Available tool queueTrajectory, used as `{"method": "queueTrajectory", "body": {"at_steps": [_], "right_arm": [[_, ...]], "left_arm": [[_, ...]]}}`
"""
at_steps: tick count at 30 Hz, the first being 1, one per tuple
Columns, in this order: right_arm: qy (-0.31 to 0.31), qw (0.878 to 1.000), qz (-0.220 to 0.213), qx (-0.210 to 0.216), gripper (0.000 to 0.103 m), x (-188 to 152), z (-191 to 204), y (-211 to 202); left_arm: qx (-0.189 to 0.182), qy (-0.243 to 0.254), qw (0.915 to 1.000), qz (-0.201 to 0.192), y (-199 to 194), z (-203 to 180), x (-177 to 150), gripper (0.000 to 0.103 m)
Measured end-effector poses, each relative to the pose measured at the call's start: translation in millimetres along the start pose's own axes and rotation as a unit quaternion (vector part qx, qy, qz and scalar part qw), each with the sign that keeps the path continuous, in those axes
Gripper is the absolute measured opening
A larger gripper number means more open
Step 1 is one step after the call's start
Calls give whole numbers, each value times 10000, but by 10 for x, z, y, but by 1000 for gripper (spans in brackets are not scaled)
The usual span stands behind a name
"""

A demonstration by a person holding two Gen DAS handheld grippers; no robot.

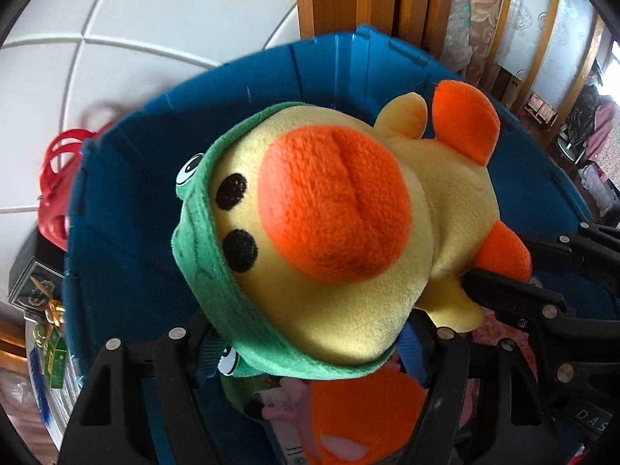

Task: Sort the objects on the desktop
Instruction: 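Lift the duck plush with both tools and carry it over the blue bin, then open both tools to drop the duck plush into the bin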

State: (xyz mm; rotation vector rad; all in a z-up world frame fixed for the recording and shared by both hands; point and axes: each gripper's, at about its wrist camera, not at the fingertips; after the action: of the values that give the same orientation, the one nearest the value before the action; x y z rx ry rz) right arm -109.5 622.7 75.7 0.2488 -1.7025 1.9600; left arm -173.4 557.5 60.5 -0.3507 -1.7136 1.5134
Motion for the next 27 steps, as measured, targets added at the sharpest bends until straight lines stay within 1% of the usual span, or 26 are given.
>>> {"method": "queueTrajectory", "body": {"at_steps": [2, 4, 6, 7, 10, 12, 14, 16, 19, 20, 22, 24, 25, 27], "right_arm": [[39, 9999, 147, 20, 31, 33, -42, 115], [63, 9996, 274, 37, 31, 69, -72, 242], [81, 9994, 329, 36, 31, 117, -98, 347], [109, 9993, 343, 50, 30, 153, -118, 399], [197, 9992, 331, 48, 30, 252, -193, 534], [281, 9987, 412, 40, 30, 256, -227, 658], [325, 9979, 556, -26, 30, 232, -268, 802], [367, 9968, 711, -74, 30, 181, -299, 916], [466, 9964, 713, 28, 32, 198, -343, 933], [483, 9966, 671, 35, 34, 237, -347, 922], [491, 9974, 529, 29, 36, 260, -353, 809], [416, 9985, 326, -106, 37, 331, -328, 690], [377, 9988, 253, -157, 39, 325, -314, 618], [383, 9991, 109, -171, 44, 347, -239, 439]], "left_arm": [[48, 0, 9999, 162, 117, -26, 56, 75], [221, 72, 9993, 288, 253, -38, 113, 75], [380, 133, 9987, 325, 351, -37, 150, 75], [394, 102, 9986, 351, 397, -13, 183, 75], [276, -134, 9986, 439, 548, 93, 242, 77], [279, -250, 9972, 642, 688, 129, 232, 77], [362, -208, 9954, 857, 828, 117, 188, 78], [356, -269, 9933, 1062, 934, 115, 146, 78], [307, -378, 9926, 1108, 930, 121, 129, 79], [283, -419, 9926, 1100, 906, 121, 128, 79], [221, -502, 9927, 1076, 831, 115, 130, 79], [128, -583, 9936, 960, 682, 105, 132, 79], [81, -614, 9943, 869, 593, 101, 128, 79], [110, -578, 9959, 690, 422, 78, 115, 79]]}}
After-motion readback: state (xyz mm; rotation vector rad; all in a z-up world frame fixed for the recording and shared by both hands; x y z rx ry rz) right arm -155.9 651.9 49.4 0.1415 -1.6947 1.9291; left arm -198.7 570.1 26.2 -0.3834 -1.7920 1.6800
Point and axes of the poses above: each gripper's, at about its wrist camera, not at the fingertips, and y roughly the way its jaws point, z to its left, x to its top, and after that the axes turned 4 degrees about z, right-handed
